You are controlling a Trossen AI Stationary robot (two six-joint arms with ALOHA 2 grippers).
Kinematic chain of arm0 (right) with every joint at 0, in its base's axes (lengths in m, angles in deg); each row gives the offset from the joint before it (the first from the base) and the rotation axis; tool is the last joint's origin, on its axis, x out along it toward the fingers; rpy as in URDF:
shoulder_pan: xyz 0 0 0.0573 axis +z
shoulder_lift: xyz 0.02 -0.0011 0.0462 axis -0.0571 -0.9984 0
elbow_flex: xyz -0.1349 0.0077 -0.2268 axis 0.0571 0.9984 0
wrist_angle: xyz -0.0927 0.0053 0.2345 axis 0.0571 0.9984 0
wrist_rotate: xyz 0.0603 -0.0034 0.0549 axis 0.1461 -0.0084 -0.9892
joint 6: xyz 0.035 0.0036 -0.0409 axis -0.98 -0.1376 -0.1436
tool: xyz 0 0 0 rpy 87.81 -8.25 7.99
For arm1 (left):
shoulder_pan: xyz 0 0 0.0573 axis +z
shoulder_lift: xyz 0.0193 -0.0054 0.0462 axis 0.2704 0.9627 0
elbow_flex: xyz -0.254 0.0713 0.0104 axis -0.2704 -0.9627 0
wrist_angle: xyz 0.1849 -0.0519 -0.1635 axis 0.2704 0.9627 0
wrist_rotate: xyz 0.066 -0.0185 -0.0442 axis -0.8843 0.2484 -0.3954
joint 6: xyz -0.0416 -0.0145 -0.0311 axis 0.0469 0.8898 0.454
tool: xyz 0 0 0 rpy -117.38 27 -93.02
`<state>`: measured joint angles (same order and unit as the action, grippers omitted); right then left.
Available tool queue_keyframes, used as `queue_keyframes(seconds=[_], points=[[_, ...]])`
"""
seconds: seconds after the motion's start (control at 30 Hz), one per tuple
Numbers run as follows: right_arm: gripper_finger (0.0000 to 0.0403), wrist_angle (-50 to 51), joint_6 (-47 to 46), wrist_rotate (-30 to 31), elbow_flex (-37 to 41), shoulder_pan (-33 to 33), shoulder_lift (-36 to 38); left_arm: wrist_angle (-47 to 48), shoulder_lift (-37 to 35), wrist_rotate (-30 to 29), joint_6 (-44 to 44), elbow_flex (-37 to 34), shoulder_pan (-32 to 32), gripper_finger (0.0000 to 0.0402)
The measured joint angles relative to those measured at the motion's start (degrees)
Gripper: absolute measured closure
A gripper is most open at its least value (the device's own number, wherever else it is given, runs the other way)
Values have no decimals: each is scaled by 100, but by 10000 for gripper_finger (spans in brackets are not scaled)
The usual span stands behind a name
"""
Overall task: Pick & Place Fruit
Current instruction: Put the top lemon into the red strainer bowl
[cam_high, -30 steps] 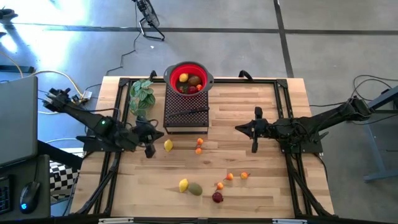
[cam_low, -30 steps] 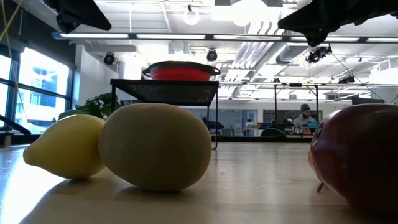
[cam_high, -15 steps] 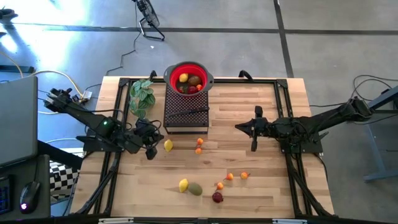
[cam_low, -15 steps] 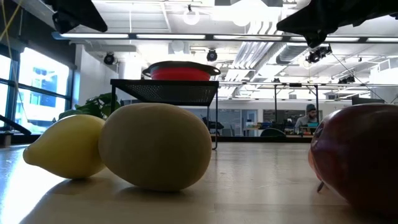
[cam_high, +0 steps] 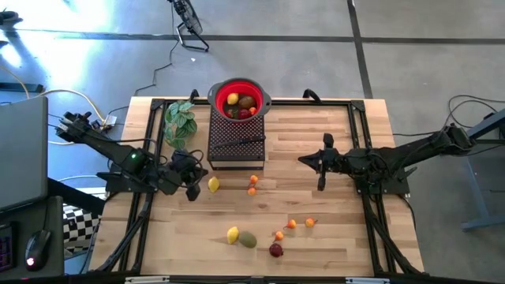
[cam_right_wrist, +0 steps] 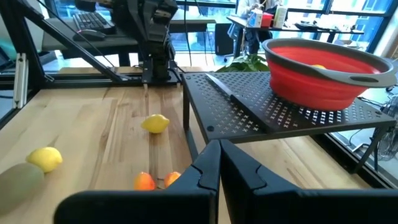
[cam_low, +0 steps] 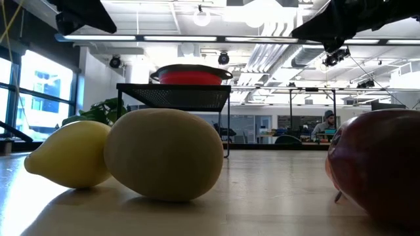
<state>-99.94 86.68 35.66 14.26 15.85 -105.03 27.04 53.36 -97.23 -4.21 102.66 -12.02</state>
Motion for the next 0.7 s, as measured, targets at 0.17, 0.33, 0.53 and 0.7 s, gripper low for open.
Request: queue_keyframes(seconds=[0.17,0.33,0.53,0.7], points=[[399,5,0,-2,0,1,0,2,0,21,231,0,-1,341],[399,11,2,-1,0,0,0,3,0,30,875,0,-1,252],[399,13,2,-1,0,0,0,57,16,141,1068,0,-1,150],[399,15,2,-2,0,0,0,45,64,289,1023,-2,-5,113]])
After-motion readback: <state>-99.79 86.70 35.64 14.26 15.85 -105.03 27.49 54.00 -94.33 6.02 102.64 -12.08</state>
